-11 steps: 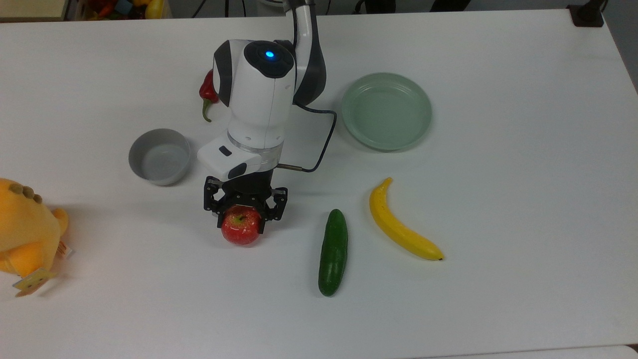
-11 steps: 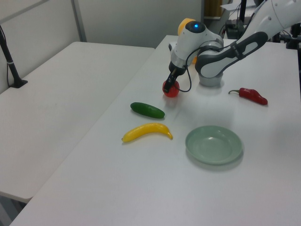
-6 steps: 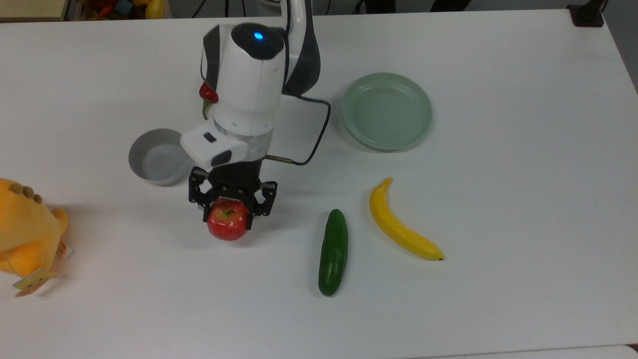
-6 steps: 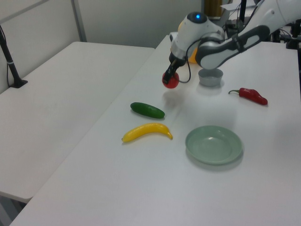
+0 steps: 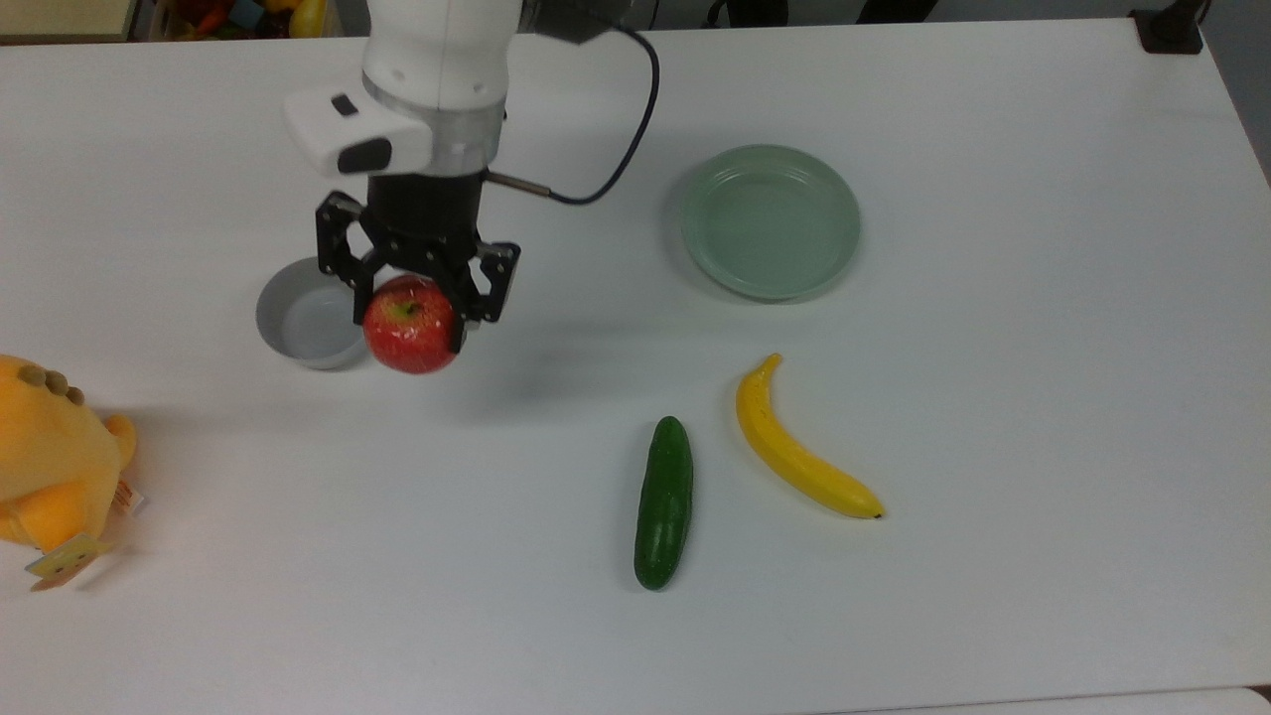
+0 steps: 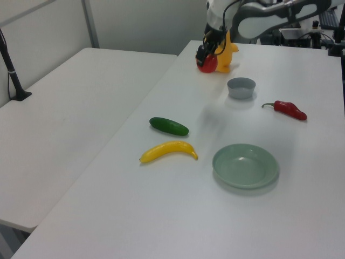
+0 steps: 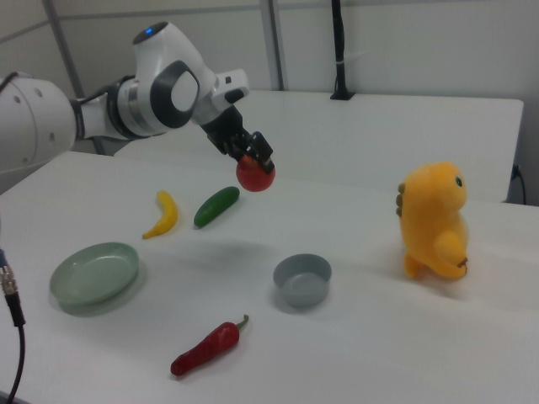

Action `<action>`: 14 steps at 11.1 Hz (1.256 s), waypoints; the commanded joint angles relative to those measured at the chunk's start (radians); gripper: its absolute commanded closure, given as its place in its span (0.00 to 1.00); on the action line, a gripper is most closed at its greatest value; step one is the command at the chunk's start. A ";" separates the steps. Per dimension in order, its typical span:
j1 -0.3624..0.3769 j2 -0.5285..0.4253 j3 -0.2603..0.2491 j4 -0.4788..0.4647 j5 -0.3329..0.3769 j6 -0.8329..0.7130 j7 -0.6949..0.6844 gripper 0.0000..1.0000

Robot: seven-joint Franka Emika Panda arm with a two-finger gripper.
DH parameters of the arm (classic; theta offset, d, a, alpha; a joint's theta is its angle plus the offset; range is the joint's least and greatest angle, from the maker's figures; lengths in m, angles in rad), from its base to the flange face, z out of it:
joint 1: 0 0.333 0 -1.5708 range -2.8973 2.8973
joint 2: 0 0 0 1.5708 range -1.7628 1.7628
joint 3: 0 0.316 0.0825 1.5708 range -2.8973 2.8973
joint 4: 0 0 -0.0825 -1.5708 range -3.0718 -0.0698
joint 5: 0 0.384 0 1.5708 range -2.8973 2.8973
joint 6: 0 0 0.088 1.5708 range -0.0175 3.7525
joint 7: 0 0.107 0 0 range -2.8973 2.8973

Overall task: Put the red apple in the bowl
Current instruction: 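Lift the red apple and carry it toward the grey bowl, then lower the apple into the grey bowl and open the gripper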

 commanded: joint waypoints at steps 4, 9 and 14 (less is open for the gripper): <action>-0.093 -0.183 0.008 -0.138 0.164 -0.134 -0.290 0.93; -0.235 -0.188 0.008 -0.231 0.289 -0.122 -0.764 0.90; -0.263 -0.151 0.006 -0.420 0.290 0.215 -0.812 0.90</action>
